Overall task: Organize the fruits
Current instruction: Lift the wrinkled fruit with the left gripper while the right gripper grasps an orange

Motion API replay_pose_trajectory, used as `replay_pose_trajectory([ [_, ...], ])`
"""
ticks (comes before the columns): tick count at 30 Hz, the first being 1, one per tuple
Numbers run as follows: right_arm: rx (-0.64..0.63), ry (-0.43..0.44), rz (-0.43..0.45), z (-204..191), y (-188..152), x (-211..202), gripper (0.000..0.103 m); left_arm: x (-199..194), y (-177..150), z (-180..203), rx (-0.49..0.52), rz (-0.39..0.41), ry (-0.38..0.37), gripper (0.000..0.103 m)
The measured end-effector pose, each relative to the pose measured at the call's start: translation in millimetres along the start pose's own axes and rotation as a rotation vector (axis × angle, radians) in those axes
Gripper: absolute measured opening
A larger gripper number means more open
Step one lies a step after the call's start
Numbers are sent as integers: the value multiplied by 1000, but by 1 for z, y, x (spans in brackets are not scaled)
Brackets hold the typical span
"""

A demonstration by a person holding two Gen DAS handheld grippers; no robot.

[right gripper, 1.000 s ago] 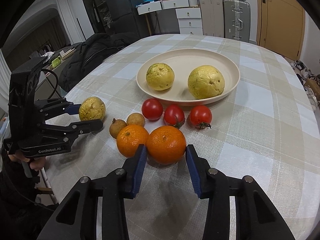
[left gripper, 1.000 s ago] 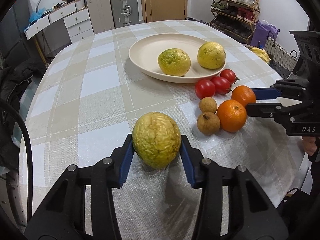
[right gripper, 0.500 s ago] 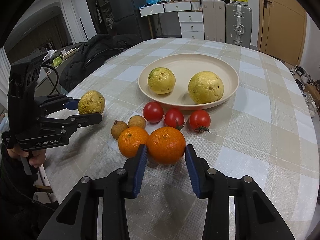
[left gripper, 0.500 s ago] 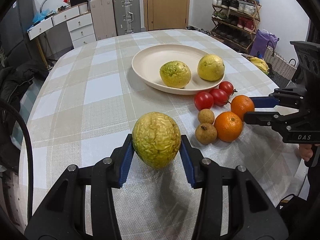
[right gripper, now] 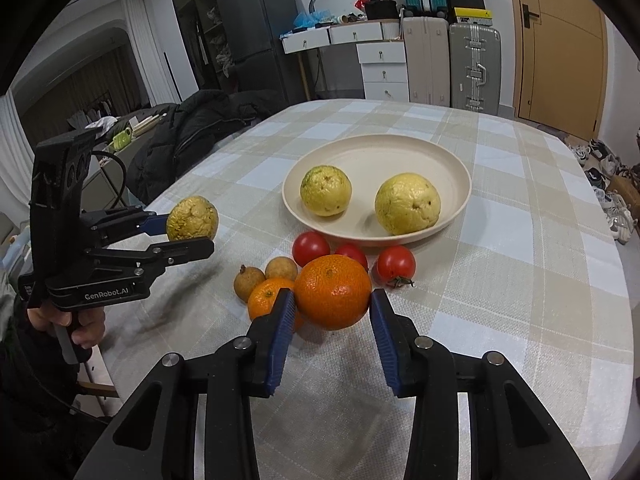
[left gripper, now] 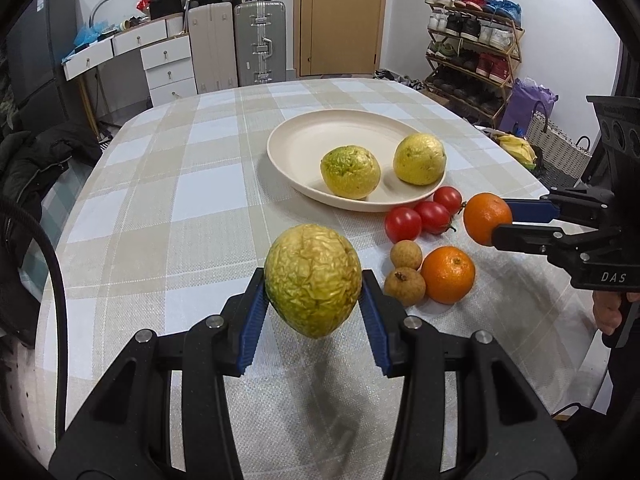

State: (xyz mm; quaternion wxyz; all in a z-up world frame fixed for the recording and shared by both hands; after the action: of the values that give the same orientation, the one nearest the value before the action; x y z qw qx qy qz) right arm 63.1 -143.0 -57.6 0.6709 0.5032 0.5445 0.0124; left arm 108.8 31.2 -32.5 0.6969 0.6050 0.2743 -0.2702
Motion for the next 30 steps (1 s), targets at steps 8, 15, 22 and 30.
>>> replay_pose_trajectory([
  [8, 40, -13, 58, 9, 6, -10, 39, -8, 5, -1, -25, 40, -4, 42],
  [15, 57, -59, 81, 13, 9, -14, 24, -9, 7, 0, -40, 58, -3, 42],
  [22, 37, -43, -4, 14, -1, 5, 27, 1, 3, 3, -33, 30, -8, 42],
  [30, 19, 11, -77, 7, -10, 18, 45, 0, 3, 5, -27, 30, -14, 42],
])
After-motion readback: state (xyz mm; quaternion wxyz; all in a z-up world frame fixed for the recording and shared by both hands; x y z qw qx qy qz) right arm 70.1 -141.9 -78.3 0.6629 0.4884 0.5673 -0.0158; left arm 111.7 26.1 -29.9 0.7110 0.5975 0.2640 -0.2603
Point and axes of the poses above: each gripper's, at about its wrist camera, not at the fingertips, and x roughly the way its jaws point, z to its right, y to its top, the point moved 3 cm from there along x, roughly the way its jaws point, and after that the axes turned 6 degrees about -x, right-handed, at the moved point
